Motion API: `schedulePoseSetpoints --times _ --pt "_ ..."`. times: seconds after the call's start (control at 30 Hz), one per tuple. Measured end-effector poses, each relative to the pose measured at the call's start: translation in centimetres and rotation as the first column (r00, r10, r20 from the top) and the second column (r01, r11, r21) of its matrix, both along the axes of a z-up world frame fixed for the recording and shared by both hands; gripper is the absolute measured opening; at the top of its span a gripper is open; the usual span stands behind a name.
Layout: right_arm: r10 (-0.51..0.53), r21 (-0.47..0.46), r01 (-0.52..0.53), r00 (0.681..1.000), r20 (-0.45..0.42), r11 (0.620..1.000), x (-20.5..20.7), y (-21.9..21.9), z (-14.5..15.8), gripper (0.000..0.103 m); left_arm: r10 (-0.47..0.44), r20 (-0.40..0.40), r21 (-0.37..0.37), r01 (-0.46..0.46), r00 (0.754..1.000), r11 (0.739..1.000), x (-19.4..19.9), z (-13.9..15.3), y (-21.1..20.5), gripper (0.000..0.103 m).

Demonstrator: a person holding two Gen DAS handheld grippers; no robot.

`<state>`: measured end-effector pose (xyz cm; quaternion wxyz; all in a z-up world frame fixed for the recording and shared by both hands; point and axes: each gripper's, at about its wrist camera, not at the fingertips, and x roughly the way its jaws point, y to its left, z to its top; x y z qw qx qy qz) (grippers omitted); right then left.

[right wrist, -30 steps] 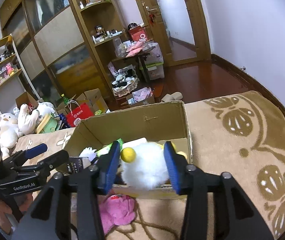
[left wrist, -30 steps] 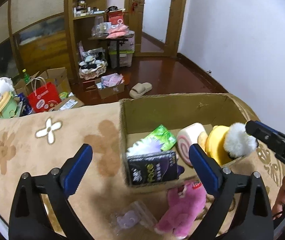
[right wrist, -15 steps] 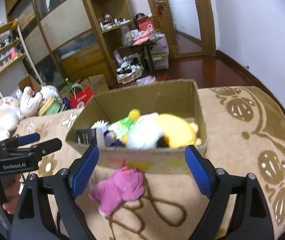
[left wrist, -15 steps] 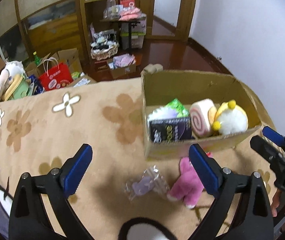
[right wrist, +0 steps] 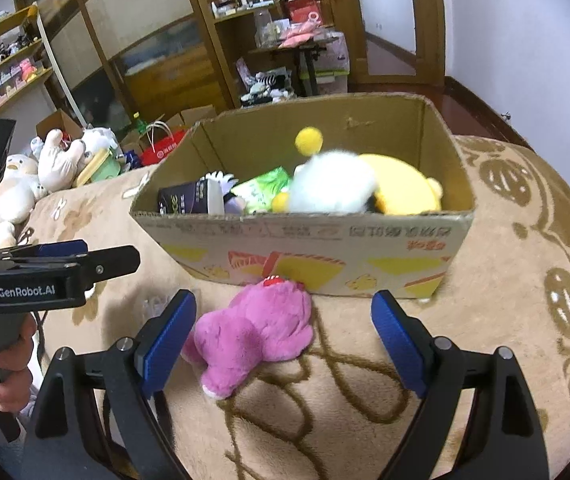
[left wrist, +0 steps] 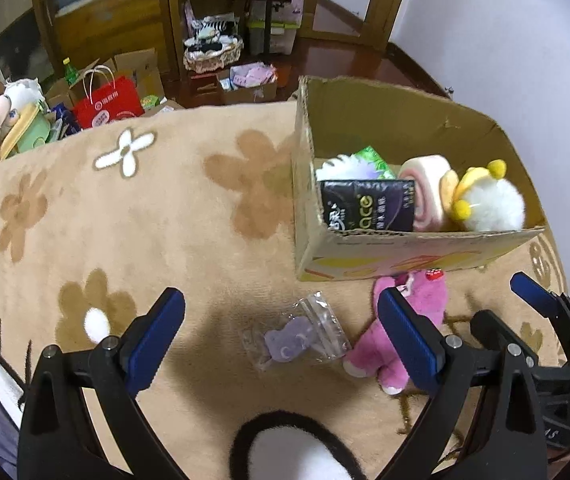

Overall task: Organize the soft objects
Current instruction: 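Grasp the clear bag with purple toy with the left tool while the right tool grasps the pink bear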

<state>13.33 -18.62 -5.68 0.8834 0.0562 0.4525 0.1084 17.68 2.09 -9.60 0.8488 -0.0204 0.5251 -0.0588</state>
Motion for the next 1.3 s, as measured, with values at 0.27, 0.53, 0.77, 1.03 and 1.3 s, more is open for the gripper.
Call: schedulePoseSetpoints --times 0.27,0.53,0.77,1.03,1.3 --pt "0.033 -0.012 -0.034 0.998 -0.052 0.999 1.1 1.8 -2.3 0.094 0.012 -0.092 0.007 -0.012 0.996 1.0 2.4 -3.5 -0.1 0.096" --pt "0.076 -0.033 -0.08 0.991 -0.11 0.996 2.0 3.7 -4.5 0.094 0.034 -0.203 0.001 -0.035 0.978 0.999 3.5 -6.4 0.1 0.096" --pt "0.105 -0.06 -0.116 0.982 -0.157 0.991 2.3 5.3 -6.3 0.094 0.049 -0.288 -0.02 -0.057 0.956 0.998 3.9 -8.4 0.2 0.096" --pt "0.092 -0.075 -0.105 0.984 -0.153 0.992 2.7 6.4 -7.6 0.103 0.039 -0.289 -0.024 -0.048 0.957 0.999 4.3 -9.3 -0.8 0.096" --pt "0.088 -0.04 -0.096 0.984 -0.158 0.995 2.7 6.2 -8.6 0.103 0.043 -0.308 -0.052 -0.062 0.95 0.997 4.4 -9.7 -0.6 0.096"
